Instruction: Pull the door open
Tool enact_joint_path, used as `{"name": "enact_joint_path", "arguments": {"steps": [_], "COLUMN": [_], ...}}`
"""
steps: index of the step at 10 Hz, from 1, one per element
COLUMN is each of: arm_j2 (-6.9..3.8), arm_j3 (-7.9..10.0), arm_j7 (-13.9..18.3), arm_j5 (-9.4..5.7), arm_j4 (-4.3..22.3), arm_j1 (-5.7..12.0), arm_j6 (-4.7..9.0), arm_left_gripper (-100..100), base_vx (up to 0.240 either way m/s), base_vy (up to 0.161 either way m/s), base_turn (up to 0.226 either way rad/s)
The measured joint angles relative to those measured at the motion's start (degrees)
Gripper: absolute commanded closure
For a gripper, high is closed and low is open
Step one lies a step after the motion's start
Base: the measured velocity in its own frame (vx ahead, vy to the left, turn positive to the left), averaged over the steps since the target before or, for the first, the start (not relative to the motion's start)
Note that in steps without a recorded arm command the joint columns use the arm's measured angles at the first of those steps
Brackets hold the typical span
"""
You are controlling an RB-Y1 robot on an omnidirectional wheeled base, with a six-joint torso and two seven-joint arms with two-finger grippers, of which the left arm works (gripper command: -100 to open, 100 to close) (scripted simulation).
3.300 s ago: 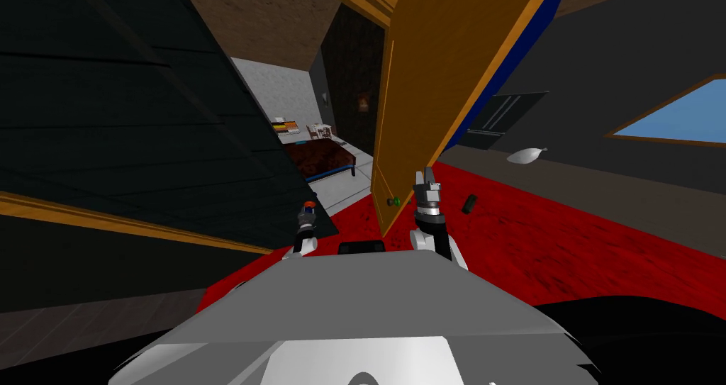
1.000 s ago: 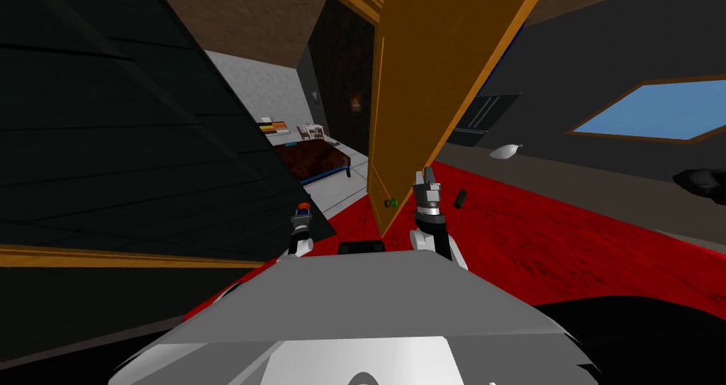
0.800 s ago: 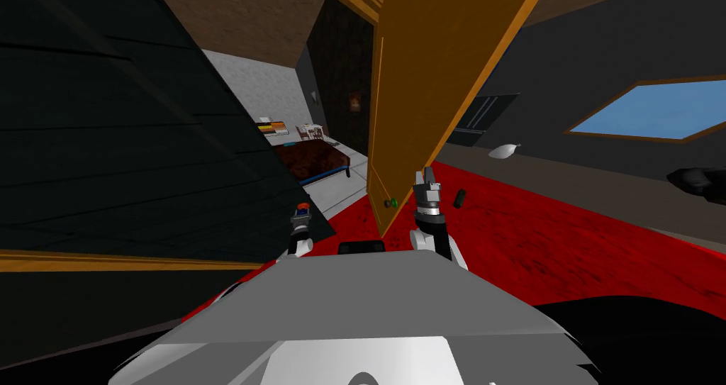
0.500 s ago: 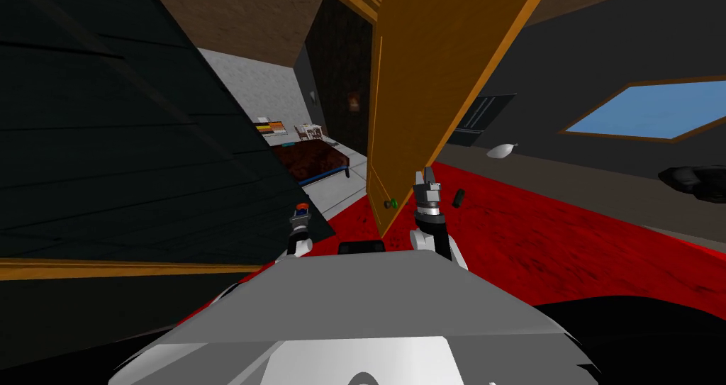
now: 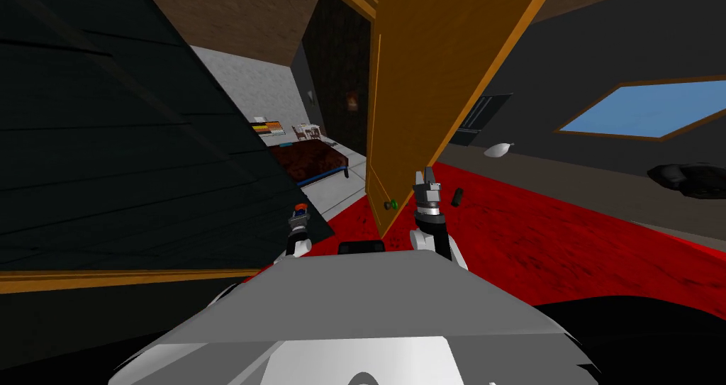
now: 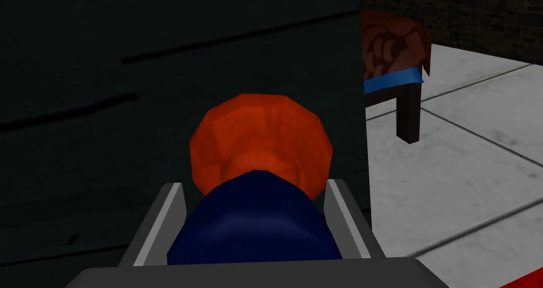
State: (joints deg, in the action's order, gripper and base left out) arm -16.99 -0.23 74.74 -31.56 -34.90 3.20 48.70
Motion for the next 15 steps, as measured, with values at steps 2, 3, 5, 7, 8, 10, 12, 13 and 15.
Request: {"name": "enact_joint_path", "arguments": {"steps": [2, 3, 5, 7, 8, 10, 12, 13, 15], "arm_j2": [-0.14, -0.21, -0.34, -0.48, -0.53, -0.64, -0.97, -1.27, -1.56], "arm_j3": [0.00, 0.04, 0.06, 0.05, 0.07, 0.10, -0.40, -0.93, -2.44], "arm_j7": [2.5, 3.5, 5.8, 7.8, 8.8, 10.9, 11.6, 12.2, 13.5], "arm_j5": [-0.19, -0.30, -0.50, -0.65, -0.74, -0.94, -0.63, -0.29, 0.54], "arm_j4": [0.4, 0.2, 0.3, 0.5, 0.4, 0.3, 0.1, 0.3, 0.6], "arm_j1": [0.14, 0.02, -0.02, 0.11, 0.04, -0.09, -0.15, 0.26, 0.30], "arm_j6": [0.21, 0.14, 0.17, 0.26, 0.20, 0.17, 0.41, 0.77, 1.03], "arm_left_gripper": [100, 100, 100, 100, 100, 100, 100, 100, 100], "base_vx": [0.024, 0.025, 0.021, 0.019, 0.029, 0.020, -0.168, -0.229, -0.250], "base_vy": [0.001, 0.007, 0.006, 0.006, 0.008, 0.004, 0.024, 0.016, 0.029], "base_turn": [-0.016, -0.021, -0.019, -0.013, -0.015, -0.007, -0.075, -0.058, -0.086]}}
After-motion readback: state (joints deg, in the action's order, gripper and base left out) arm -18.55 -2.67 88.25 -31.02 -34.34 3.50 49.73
